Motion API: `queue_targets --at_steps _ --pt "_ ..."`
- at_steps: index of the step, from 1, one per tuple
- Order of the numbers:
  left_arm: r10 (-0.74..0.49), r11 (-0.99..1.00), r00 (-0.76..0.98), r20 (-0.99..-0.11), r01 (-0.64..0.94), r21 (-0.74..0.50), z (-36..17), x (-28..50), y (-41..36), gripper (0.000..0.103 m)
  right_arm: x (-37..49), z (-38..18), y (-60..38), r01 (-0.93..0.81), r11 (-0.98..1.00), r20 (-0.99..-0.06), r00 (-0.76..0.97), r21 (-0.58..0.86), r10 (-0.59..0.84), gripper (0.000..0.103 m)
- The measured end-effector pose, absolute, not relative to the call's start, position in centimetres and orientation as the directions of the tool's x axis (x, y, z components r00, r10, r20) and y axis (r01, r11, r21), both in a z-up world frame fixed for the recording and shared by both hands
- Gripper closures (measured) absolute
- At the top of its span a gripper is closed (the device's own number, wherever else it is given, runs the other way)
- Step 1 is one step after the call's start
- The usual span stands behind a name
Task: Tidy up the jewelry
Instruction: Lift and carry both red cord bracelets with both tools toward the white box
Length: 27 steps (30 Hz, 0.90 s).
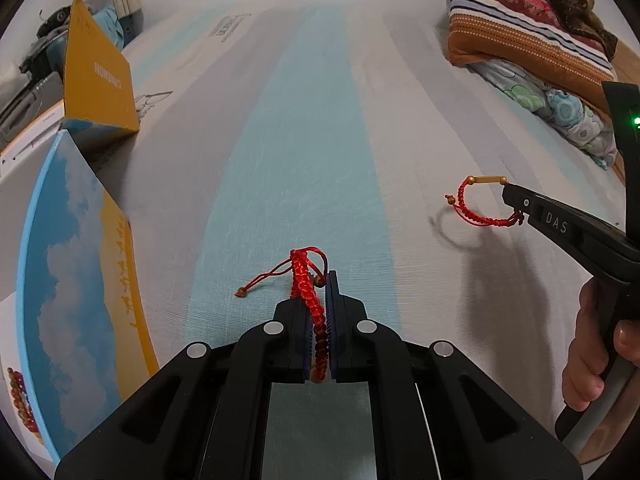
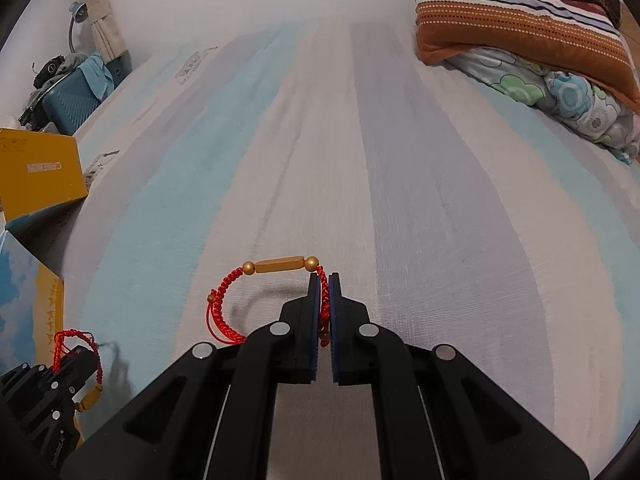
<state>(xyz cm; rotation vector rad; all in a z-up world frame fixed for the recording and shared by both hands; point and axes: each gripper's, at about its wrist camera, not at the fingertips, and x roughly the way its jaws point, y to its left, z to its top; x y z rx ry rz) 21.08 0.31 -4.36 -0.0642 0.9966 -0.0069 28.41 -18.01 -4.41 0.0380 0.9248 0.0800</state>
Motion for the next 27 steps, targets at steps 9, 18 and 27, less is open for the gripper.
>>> queue_targets --at_steps 9,18,27 --pt "-0.056 0.998 0.535 -0.843 -0.002 -0.068 -2.4 20.6 -0.1 0.098 26.6 -3.3 -18.6 -0.025 0.997 -0.806 0.587 0.069 0.071 0.099" --pt "-0.051 0.998 0.568 -0.821 0.004 -0.060 1.2 17.8 0.6 0.098 22.9 0.8 -18.2 -0.022 0.997 -0.782 0.619 0.077 0.074 0.099" --pt "-0.032 0.998 0.615 -0.788 -0.016 -0.054 5.3 14.8 2.4 0.098 19.5 4.8 -15.8 -0.061 0.995 -0.749 0.656 0.074 0.096 0.099"
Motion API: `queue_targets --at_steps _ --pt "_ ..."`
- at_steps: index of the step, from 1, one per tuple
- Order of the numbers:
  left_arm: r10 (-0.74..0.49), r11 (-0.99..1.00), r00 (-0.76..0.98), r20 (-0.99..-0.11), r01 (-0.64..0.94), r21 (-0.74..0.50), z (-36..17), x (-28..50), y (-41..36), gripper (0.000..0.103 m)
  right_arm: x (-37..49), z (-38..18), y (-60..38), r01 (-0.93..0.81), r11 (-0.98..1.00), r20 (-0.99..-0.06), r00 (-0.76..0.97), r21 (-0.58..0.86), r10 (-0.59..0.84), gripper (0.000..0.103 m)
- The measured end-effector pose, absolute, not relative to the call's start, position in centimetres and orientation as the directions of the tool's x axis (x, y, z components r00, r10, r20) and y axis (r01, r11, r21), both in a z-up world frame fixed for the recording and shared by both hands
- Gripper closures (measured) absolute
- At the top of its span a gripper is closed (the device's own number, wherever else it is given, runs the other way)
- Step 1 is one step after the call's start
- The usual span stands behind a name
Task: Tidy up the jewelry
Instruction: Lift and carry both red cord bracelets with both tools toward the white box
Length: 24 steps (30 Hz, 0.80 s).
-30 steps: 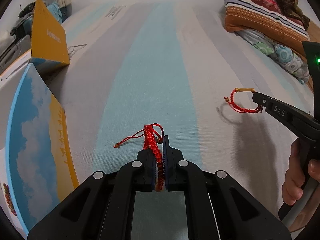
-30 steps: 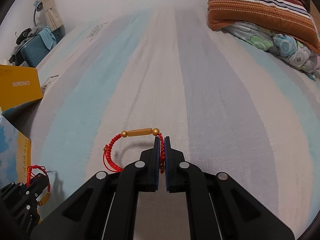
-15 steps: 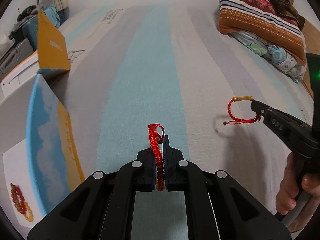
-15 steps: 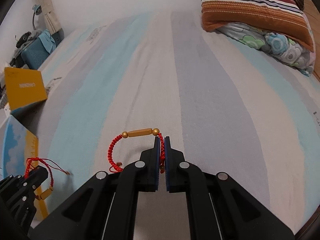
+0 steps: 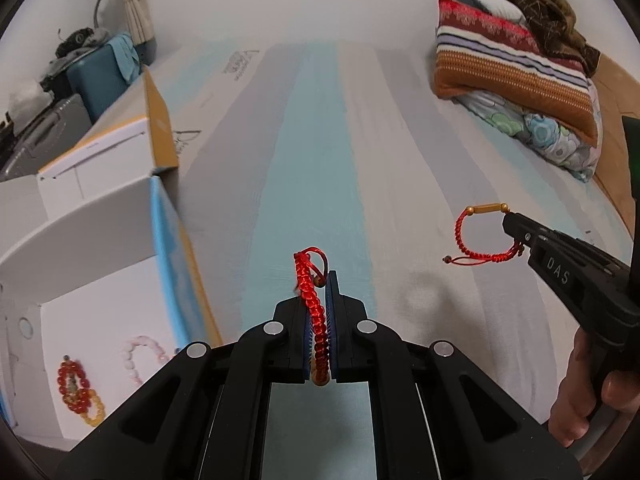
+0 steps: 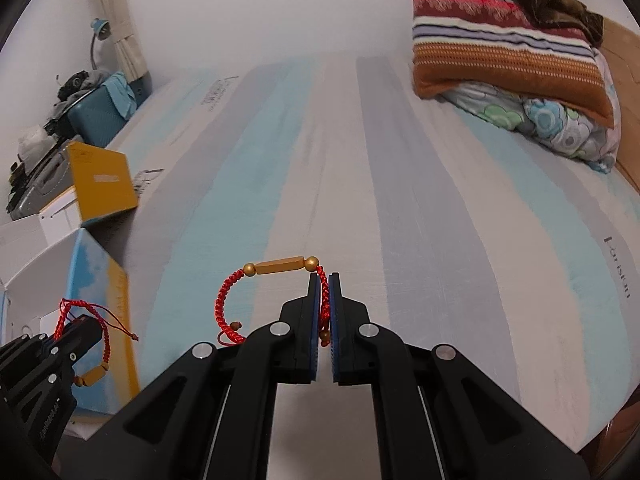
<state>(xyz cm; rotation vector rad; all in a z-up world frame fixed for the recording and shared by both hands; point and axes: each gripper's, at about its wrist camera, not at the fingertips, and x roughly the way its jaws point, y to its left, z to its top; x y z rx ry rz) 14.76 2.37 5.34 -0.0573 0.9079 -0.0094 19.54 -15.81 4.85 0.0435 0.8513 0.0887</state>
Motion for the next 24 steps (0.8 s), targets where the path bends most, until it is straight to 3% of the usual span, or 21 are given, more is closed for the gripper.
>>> queue_targets --at_steps 9,24 --pt "0.017 0.996 0.657 -0.753 -0.079 -0.047 8.3 11.6 7.5 0.098 16.5 7.9 -10.1 -0.142 0.987 -0.719 0.679 0.071 0.149 0.099" --pt "0.179 0.959 0.624 -0.761 -0.284 -0.007 8.4 6.2 21.5 0.098 12.4 9.0 5.3 -0.371 0.927 -0.699 0.649 0.052 0.300 0.100"
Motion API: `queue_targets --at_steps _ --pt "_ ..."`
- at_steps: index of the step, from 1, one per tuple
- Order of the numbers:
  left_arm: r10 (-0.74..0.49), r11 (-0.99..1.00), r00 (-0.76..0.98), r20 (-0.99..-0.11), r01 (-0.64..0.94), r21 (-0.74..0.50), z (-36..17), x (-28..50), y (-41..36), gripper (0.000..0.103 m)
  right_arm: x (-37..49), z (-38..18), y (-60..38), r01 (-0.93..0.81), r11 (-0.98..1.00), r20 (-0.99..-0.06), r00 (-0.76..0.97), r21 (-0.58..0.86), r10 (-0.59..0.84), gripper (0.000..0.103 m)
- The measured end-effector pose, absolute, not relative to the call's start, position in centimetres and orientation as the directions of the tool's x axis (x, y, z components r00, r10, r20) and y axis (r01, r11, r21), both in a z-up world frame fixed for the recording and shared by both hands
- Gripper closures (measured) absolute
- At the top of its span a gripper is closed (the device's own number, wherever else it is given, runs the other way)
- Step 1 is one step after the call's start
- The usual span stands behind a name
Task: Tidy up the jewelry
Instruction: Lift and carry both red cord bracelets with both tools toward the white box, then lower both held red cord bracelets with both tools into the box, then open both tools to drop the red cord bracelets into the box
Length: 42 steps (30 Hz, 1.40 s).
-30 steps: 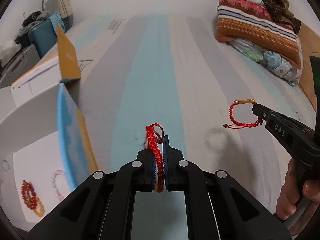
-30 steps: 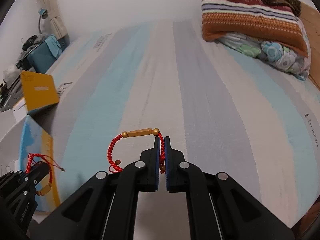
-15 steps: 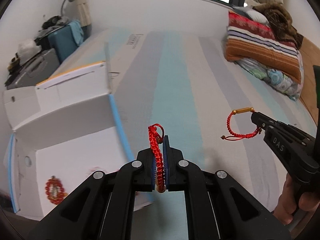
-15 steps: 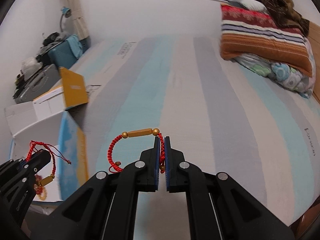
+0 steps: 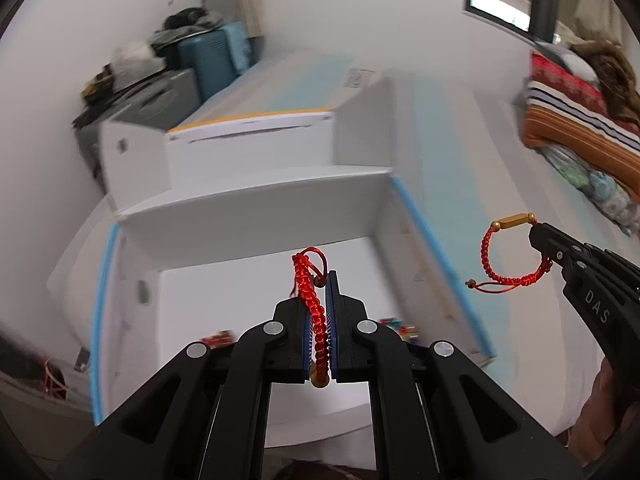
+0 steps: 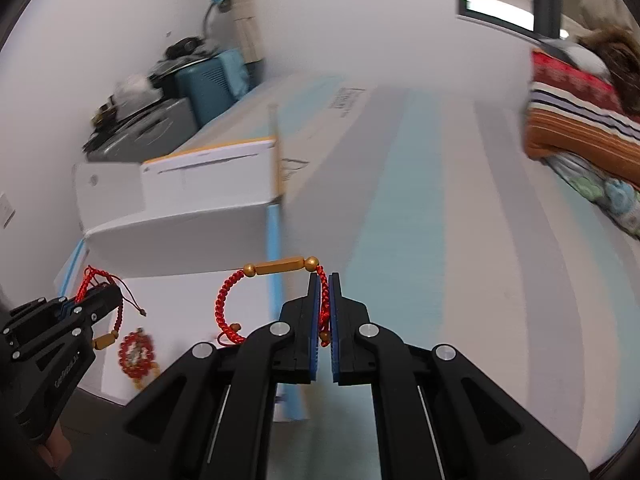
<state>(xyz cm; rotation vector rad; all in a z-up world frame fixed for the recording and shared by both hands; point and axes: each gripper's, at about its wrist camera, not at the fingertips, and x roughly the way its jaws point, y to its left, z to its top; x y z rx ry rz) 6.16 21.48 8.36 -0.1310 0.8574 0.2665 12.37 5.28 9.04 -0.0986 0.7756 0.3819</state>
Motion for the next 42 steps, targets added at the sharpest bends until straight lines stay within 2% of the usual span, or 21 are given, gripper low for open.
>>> queue_targets --at_steps 10,22,33,37,38,39,40,41,42 --pt "0.215 0.927 0.533 -0.819 -0.375 -0.001 5.4 5.0 28.7 0.098 12.2 5.8 13.5 -0.466 0.885 -0.771 0.555 0.025 0.313 0.100" --pt "0.140 0.924 0.399 -0.906 -0.382 -0.025 1.0 6.4 31.7 0.098 14.8 -0.6 18.8 -0.503 0.862 -0.914 0.374 -0.060 0.155 0.100" --pt "0.140 0.920 0.333 -0.932 -0.393 -0.003 -1.3 6.6 31.9 0.097 14.7 -2.6 19.0 -0.507 0.859 -0.943 0.314 -0.067 0.112 0.099" --pt "0.149 0.914 0.336 -0.930 -0.406 0.000 -1.2 6.9 32.4 0.094 15.2 -2.6 19.6 -0.507 0.860 -0.941 0.315 -0.057 0.124 0.096" --pt "0.153 0.913 0.335 -0.930 -0.409 0.003 -1.1 6.8 32.5 0.089 15.1 -2.5 19.6 -0.510 0.859 -0.940 0.318 -0.056 0.127 0.094" --pt "0.158 0.910 0.337 -0.928 -0.415 0.004 -1.0 6.7 32.6 0.077 14.9 -2.3 19.6 -0.513 0.857 -0.937 0.323 -0.054 0.134 0.092" --pt "0.172 0.905 0.346 -0.923 -0.424 0.009 -0.7 6.5 32.7 0.070 14.8 -2.1 19.5 -0.516 0.855 -0.934 0.328 -0.052 0.141 0.085" --pt "0.189 0.902 0.356 -0.915 -0.432 0.018 -0.3 6.3 32.7 0.056 14.6 -1.8 19.5 -0.518 0.854 -0.930 0.337 -0.052 0.148 0.078" --pt "0.202 0.899 0.363 -0.910 -0.437 0.025 0.1 6.2 32.8 0.044 14.4 -1.4 19.4 -0.517 0.854 -0.925 0.348 -0.051 0.155 0.061"
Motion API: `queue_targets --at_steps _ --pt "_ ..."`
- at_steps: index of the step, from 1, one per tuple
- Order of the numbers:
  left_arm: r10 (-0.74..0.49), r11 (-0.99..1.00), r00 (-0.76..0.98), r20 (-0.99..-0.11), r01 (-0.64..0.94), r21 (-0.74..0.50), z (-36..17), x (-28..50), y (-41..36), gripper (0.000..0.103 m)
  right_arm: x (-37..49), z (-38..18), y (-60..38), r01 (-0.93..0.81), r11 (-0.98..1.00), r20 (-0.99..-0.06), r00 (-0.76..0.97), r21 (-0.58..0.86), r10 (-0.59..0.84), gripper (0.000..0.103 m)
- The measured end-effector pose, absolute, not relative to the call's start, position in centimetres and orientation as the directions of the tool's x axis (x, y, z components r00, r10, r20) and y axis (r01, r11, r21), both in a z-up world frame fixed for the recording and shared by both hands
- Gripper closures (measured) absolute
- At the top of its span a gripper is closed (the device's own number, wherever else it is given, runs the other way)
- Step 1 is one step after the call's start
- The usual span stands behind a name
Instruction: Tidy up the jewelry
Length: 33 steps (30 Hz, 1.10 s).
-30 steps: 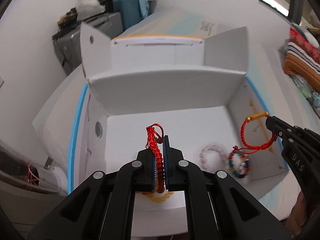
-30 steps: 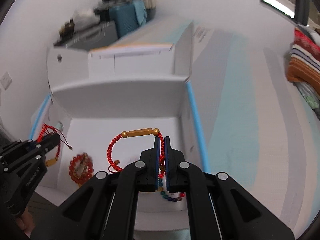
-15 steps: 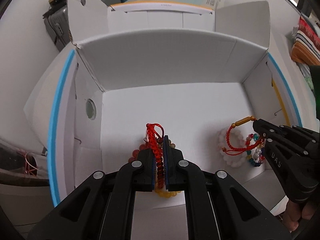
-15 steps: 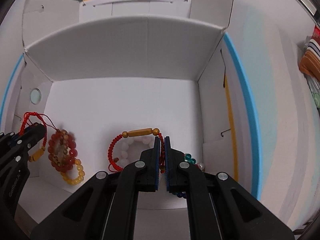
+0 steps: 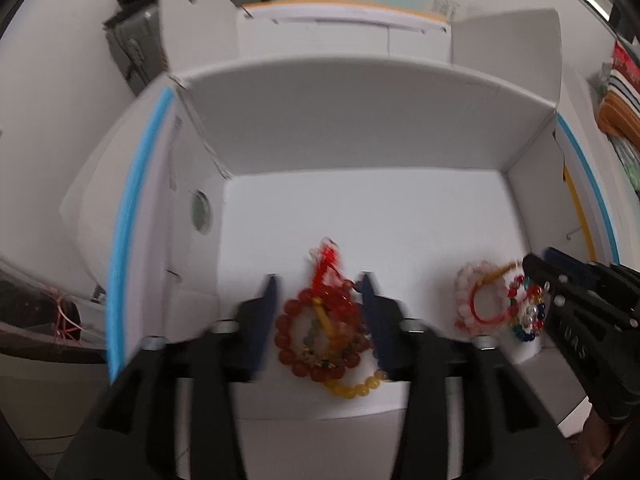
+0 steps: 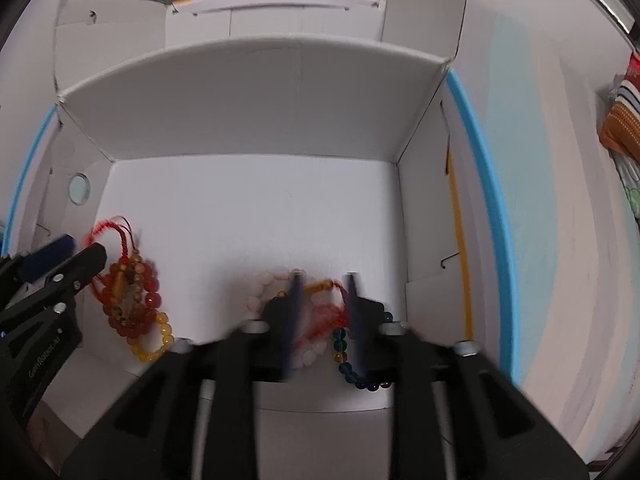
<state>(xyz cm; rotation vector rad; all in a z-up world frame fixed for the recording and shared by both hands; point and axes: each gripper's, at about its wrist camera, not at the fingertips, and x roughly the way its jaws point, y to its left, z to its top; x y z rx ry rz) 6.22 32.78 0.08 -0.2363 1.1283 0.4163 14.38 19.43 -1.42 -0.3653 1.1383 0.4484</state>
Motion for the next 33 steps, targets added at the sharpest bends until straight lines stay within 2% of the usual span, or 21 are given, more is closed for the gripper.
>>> queue_targets --at_steps 1,3,6,8,10,12,16,33 --pt "0.222 0.896 0.374 -0.901 -0.443 0.037 0.5 6.0 32.8 0.040 14.2 -0.9 19.3 -0.516 0.855 -0.916 0.364 -0.048 0.168 0.051" --pt "0.249 0.894 0.394 -0.885 -0.445 0.054 1.4 5.5 32.6 0.036 13.6 0.2 19.0 -0.512 0.857 -0.898 0.401 -0.055 0.182 0.048" --pt "0.251 0.894 0.430 -0.868 -0.447 0.037 2.7 4.4 32.5 0.026 12.6 1.8 18.4 -0.510 0.859 -0.871 0.442 -0.047 0.215 0.034" --pt "0.259 0.893 0.466 -0.846 -0.450 0.026 3.8 3.2 32.3 0.019 12.5 3.2 17.3 -0.506 0.861 -0.848 0.474 -0.043 0.237 0.031" --pt "0.272 0.889 0.499 -0.823 -0.458 0.016 4.7 2.0 32.1 0.016 11.8 4.4 16.4 -0.505 0.863 -0.818 0.509 -0.032 0.268 0.021" --pt "0.271 0.890 0.533 -0.802 -0.456 -0.002 5.6 0.6 31.8 0.010 10.9 5.4 15.8 -0.498 0.867 -0.790 0.544 -0.035 0.281 0.016" --pt "0.284 0.890 0.579 -0.764 -0.455 -0.014 6.9 -1.6 30.8 0.006 8.8 6.4 14.1 -0.491 0.871 -0.745 0.590 -0.025 0.311 0.008" --pt "0.252 0.897 0.653 -0.714 -0.435 -0.081 5.7 -7.9 28.0 0.006 1.7 5.5 9.0 -0.426 0.905 -0.672 0.671 -0.004 0.313 0.008"
